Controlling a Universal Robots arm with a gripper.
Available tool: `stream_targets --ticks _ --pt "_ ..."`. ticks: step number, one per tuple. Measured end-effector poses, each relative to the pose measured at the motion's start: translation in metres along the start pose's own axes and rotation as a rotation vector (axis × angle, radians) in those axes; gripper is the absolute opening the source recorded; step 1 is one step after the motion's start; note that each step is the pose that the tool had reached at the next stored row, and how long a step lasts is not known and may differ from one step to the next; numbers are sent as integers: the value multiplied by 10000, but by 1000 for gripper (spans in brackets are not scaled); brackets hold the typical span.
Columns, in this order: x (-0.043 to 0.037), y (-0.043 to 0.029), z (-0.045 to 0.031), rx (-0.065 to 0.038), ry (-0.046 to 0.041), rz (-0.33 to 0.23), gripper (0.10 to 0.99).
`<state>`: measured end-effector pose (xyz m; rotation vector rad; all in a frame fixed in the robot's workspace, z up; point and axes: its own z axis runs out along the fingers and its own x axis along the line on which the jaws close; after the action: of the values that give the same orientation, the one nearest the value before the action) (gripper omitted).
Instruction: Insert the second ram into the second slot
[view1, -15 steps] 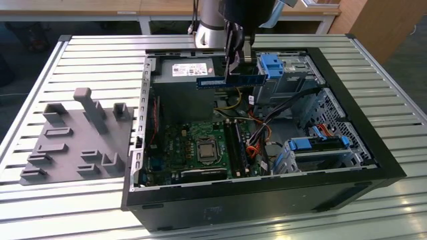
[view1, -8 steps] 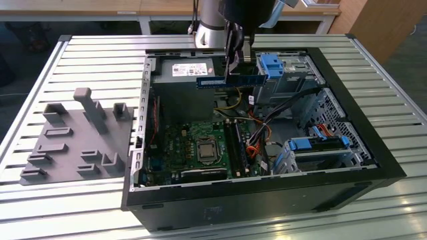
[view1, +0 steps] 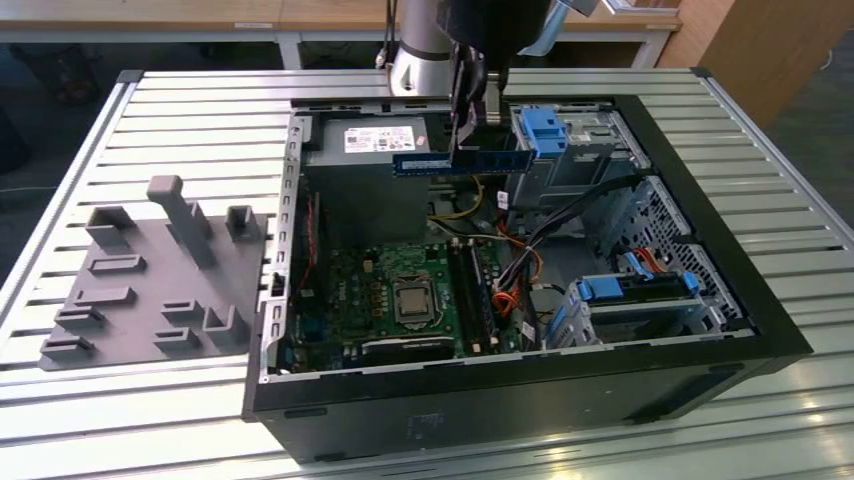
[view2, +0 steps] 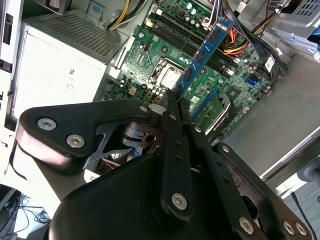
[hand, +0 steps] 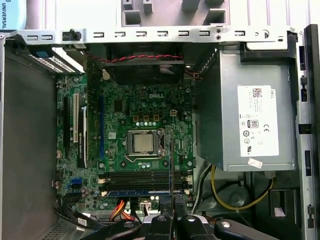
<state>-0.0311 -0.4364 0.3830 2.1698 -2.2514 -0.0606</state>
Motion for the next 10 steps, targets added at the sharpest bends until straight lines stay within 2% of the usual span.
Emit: stream_targets --ticks 10 --pt "0 0 0 3 -9 231 133"
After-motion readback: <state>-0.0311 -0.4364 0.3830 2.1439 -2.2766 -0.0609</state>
